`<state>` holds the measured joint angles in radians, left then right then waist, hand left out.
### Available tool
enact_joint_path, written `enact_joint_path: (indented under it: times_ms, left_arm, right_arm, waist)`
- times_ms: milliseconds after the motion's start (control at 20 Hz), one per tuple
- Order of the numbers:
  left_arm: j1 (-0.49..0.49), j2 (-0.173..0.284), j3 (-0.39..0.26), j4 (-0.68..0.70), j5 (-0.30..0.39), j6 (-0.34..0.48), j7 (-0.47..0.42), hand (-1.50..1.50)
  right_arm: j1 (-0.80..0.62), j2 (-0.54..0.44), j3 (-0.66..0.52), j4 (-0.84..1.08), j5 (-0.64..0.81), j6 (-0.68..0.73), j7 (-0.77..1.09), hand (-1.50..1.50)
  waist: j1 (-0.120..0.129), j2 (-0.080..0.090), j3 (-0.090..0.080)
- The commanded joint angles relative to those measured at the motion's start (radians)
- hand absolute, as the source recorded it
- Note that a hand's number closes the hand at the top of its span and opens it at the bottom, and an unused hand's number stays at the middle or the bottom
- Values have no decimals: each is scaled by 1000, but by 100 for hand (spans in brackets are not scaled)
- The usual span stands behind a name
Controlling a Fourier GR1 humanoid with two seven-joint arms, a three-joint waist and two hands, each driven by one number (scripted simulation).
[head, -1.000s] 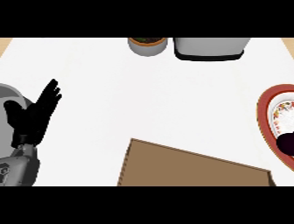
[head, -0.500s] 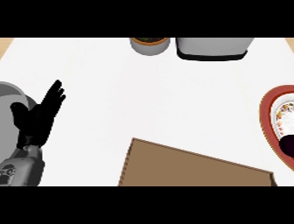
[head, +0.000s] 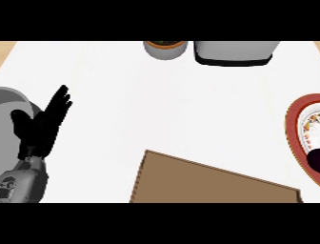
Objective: Pick the eggplant from the tray and place it in the plate
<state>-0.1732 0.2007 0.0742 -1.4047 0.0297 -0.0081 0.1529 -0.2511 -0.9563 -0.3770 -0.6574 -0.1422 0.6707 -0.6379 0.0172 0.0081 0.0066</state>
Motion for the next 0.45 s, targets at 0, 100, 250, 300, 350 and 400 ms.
enact_joint_path:
  times_ms: [0, 100, 250, 300, 350, 400]
  left_arm:
    - [18, -13, -11, -11, -19, 19, -8, 0]
    - [-10, -20, -11, -11, -13, 23, 16, 0]
    - [-17, 4, 8, 8, 1, 0, 5, 0]
    - [-3, -17, -16, 6, -20, 13, -12, 0]
    - [-11, -4, 4, 16, -9, 6, -17, 0]
    - [-30, -4, 3, 30, -4, 2, 2, 0]
  right_arm:
    - [0, -36, 10, 66, 0, 207, -180, -150]
    - [13, -43, 17, 79, 5, 196, -205, -150]
    - [12, -38, 48, 85, 32, 149, -228, -150]
    - [-12, -64, 49, 95, 30, 150, -209, -150]
    - [20, -70, 46, 107, 28, 154, -239, -150]
    - [1, -76, 66, 101, 37, 152, -220, -150]
  waist:
    - [7, 0, 0]
    - [4, 2, 2]
    - [9, 4, 2]
    - [16, 6, 2]
    - [5, 6, 3]
    - [11, 9, 4]
